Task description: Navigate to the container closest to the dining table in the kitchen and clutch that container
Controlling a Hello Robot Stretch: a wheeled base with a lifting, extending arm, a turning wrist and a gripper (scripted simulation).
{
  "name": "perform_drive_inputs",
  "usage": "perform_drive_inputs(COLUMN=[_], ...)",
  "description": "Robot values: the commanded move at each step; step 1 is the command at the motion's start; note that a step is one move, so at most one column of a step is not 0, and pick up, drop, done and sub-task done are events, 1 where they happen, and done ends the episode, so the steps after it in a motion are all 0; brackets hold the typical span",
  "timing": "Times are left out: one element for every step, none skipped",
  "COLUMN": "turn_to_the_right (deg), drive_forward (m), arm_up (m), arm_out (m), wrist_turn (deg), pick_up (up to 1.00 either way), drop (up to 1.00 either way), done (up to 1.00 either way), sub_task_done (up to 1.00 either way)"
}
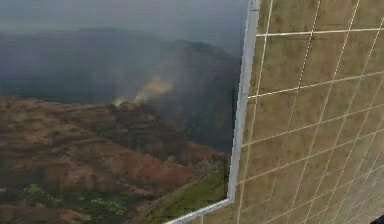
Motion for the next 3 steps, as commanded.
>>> perform_drive_inputs(turn_to_the_right=[45.0,18.0,0.0], drive_forward=[0.00,0.00,1.00], arm_up=[0.00,0.00,0.00], arm_out=[0.00,0.00,0.00], wrist_turn=[0.0,0.0,0.0], pick_up=[0.00,0.00,0.00], drop=[0.00,0.00,0.00], done=[0.00,0.00,0.00], sub_task_done=[0.00,0.00,0.00])
